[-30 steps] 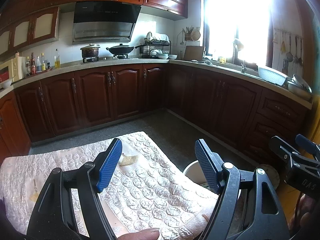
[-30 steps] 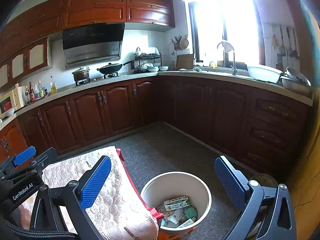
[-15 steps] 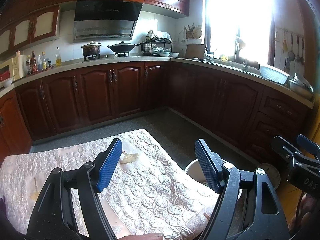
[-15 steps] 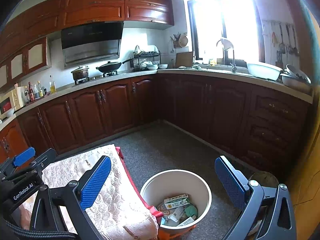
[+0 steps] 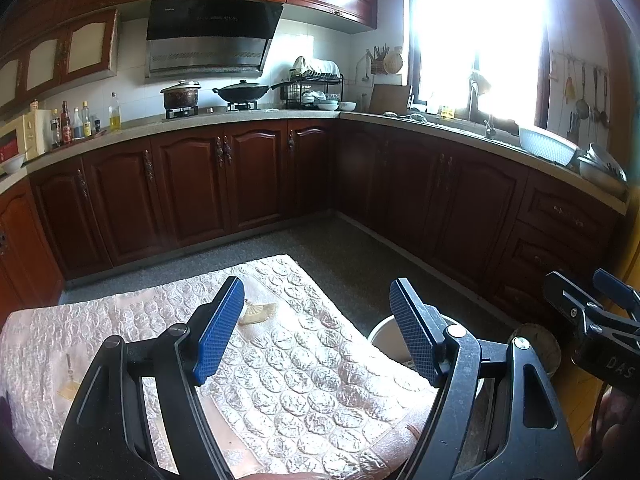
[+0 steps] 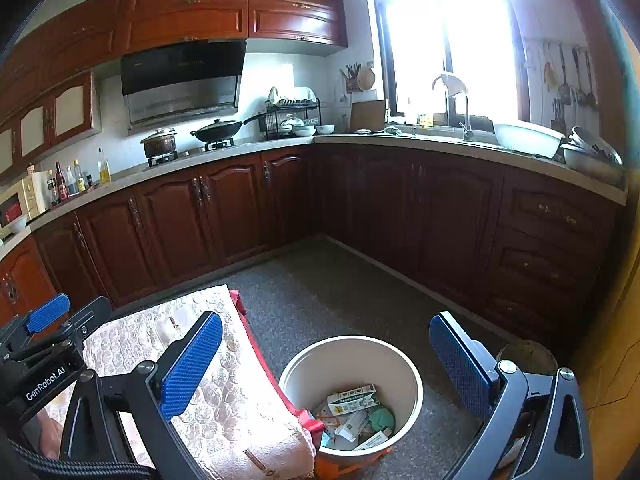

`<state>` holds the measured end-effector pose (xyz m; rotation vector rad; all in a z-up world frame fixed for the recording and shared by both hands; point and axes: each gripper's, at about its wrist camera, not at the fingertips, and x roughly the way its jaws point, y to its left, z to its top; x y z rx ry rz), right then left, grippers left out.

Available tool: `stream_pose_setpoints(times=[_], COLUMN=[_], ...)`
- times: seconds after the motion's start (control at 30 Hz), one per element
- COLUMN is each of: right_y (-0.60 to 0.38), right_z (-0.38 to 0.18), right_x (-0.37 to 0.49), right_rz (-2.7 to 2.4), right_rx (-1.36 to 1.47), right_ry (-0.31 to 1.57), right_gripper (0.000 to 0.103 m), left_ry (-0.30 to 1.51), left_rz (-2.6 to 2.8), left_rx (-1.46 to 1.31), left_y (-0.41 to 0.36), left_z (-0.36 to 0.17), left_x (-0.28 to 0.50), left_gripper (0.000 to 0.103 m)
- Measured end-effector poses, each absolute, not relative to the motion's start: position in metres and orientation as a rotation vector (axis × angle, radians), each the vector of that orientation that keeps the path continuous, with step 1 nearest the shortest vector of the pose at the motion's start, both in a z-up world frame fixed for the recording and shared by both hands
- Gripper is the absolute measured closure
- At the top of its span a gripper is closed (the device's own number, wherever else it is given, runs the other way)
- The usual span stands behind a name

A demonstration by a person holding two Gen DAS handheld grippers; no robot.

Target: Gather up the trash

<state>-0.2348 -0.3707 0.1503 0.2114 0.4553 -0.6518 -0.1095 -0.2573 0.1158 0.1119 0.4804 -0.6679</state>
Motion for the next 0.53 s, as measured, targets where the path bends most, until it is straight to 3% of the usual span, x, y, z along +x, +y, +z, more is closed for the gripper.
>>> stream_pose_setpoints(times=[0.53], right_y=[-0.374], right_z=[0.139], right_x=[-0.23], right_rz=[-0.654], right_rx=[0.217], right_ry=[0.484], right_gripper=[0.0], left_ry=[0.52], left_rz=[-0.684], left_rx=[0.113], left_y=[-0.259], left_z=[0.105], left_x=[-0.097], left_gripper=[0.028])
